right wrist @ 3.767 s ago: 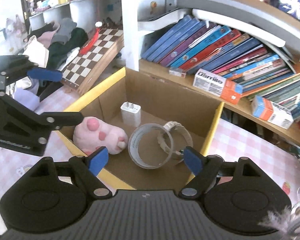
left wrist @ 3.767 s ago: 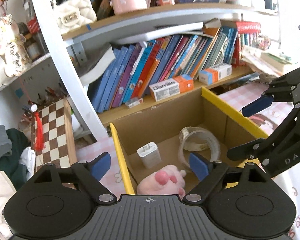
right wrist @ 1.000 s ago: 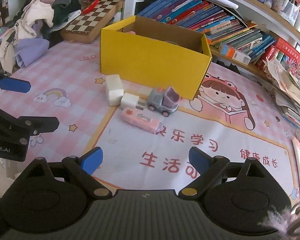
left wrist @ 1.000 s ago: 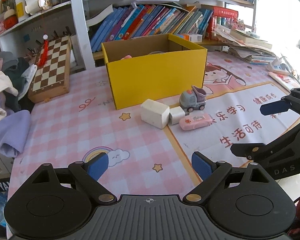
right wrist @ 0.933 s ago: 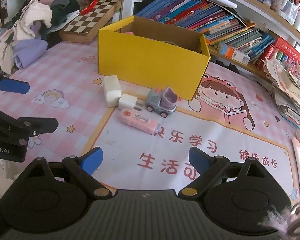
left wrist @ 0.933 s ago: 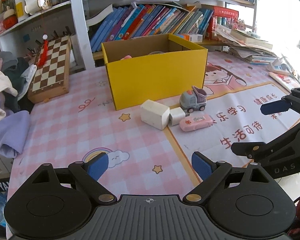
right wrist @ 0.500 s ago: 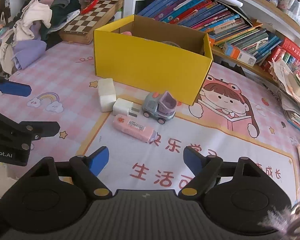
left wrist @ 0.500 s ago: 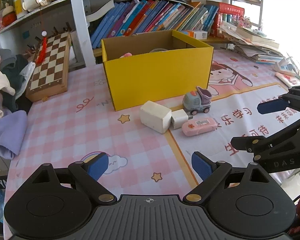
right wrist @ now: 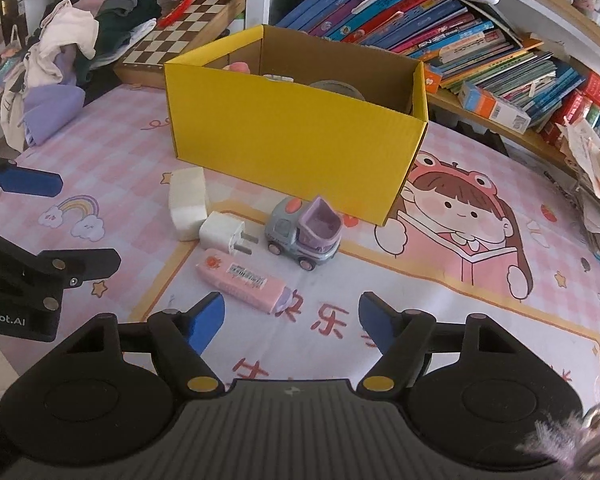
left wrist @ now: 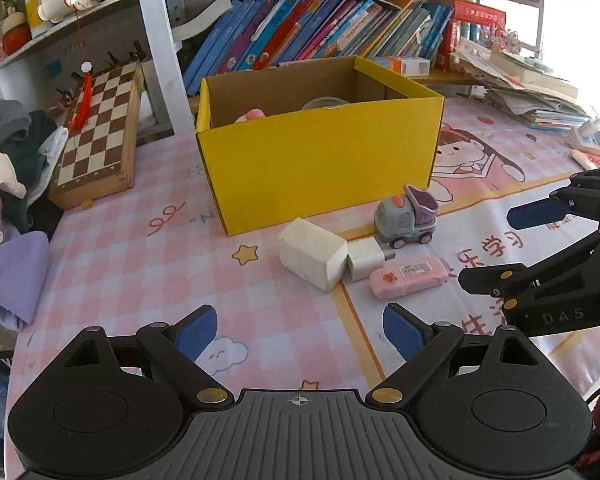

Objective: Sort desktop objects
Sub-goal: 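Reach the right tool to the pink eraser while the left tool approaches the white block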

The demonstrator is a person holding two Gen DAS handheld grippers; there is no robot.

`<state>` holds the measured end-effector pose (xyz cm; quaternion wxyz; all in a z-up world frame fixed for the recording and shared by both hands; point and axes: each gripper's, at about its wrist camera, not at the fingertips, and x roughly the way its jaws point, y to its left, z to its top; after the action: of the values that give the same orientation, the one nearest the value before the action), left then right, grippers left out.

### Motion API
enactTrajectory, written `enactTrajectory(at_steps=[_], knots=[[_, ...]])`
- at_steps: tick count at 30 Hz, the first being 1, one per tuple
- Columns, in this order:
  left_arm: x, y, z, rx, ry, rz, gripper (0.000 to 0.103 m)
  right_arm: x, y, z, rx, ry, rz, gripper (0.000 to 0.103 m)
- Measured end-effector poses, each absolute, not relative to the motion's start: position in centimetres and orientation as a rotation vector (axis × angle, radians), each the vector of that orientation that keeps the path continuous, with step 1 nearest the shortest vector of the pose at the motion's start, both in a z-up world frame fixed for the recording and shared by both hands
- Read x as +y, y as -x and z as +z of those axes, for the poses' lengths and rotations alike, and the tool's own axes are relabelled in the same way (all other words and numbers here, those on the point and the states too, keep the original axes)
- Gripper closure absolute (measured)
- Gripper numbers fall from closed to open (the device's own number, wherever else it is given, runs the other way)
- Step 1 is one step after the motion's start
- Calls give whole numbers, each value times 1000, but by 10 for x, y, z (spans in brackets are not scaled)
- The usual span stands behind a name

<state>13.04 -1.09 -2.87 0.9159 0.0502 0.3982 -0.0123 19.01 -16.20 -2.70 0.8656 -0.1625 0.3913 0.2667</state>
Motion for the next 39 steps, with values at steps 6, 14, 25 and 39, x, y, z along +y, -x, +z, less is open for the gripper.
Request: enactTrajectory(at_steps=[6,14,25,39], knots=[[-14,-139,-31,839,-107,-2,11,-165,-211,-34,853,320,579,37],[-15,-149,-35,864,-103,35,11,-160,-232,-40,883,296,664,44],[-11,-157,-38,892,-90,95,11,-131,-239,-60,948,391,841,49],[-19,-187,-43,897,-74,70,11,-149,-244,-62,950,393,866,73]])
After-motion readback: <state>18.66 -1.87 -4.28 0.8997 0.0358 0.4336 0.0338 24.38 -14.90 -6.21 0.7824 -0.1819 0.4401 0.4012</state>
